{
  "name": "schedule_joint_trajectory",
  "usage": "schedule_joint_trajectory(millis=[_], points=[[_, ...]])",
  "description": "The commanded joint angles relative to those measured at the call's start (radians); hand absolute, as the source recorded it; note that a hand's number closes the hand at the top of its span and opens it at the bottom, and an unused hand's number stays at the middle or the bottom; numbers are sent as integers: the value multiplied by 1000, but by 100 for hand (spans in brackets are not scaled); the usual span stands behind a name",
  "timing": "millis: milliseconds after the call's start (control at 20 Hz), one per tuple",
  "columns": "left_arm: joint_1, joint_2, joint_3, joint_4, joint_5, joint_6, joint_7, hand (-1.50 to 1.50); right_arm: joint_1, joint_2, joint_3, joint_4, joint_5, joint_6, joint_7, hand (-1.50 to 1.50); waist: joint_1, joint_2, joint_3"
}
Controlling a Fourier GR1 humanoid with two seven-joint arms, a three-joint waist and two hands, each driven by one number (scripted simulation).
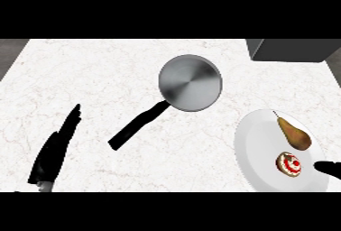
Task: Pick the cupcake from the plate and place it in the pan
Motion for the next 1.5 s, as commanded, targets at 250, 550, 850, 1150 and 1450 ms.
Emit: schedule_joint_trajectory(millis=[250, 550, 850, 1150, 1450], points=[[-38, -27, -1, 13, -13, -8, 29, 0, -170, -77, 105, 139, -176, 136, 258, -150, 9, 4, 1], [1, -29, 0, -6, -28, -13, 15, 0, -245, -62, 207, 219, -211, 119, 252, -150, 3, 0, 1], [-39, -1, 34, -43, -11, -41, 73, 0, -324, -54, 290, 323, -243, 113, 260, -150, 3, -1, 1], [-9, -34, 39, 24, -31, -31, 6, 0, -359, -62, 373, 359, -296, 99, 260, -150, -10, -1, -1], [34, 3, 63, -32, -22, -62, 9, 0, -404, -43, 418, 407, -326, 79, 260, -150, -4, -4, 1]])
